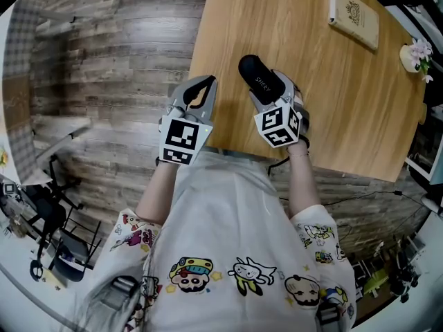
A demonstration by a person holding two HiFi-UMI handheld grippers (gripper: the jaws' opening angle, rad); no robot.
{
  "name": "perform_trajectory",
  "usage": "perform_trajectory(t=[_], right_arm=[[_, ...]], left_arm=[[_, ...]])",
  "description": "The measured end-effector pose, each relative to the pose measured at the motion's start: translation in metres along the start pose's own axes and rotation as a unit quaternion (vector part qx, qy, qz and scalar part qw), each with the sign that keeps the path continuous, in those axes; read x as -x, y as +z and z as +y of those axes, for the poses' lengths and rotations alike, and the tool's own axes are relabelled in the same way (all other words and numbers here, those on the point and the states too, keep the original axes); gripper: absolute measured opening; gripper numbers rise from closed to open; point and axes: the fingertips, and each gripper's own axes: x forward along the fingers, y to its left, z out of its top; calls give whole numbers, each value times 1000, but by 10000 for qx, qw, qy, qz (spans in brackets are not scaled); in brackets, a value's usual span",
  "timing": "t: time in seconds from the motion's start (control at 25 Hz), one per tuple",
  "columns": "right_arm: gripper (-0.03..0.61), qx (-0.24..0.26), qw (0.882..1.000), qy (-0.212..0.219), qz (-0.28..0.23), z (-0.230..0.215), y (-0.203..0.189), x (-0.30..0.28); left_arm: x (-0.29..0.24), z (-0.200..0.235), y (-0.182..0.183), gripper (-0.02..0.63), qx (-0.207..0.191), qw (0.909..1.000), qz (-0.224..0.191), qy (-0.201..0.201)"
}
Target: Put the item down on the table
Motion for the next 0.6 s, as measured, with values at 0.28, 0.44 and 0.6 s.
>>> perform_trajectory(t=[0.28, 0.44, 0.6], right_arm=[[353, 89, 9998, 154, 83, 7, -6, -6], [354, 54, 9998, 177, 101, 8, -5, -7], [354, -40, 9997, 217, 78, 8, -5, -7]], left_arm=[[2, -2, -4, 0, 24, 10000, 14, 32], [3, -3, -4, -2, 14, 10000, 9, 40], [4, -3, -5, 0, 32, 10000, -4, 58]])
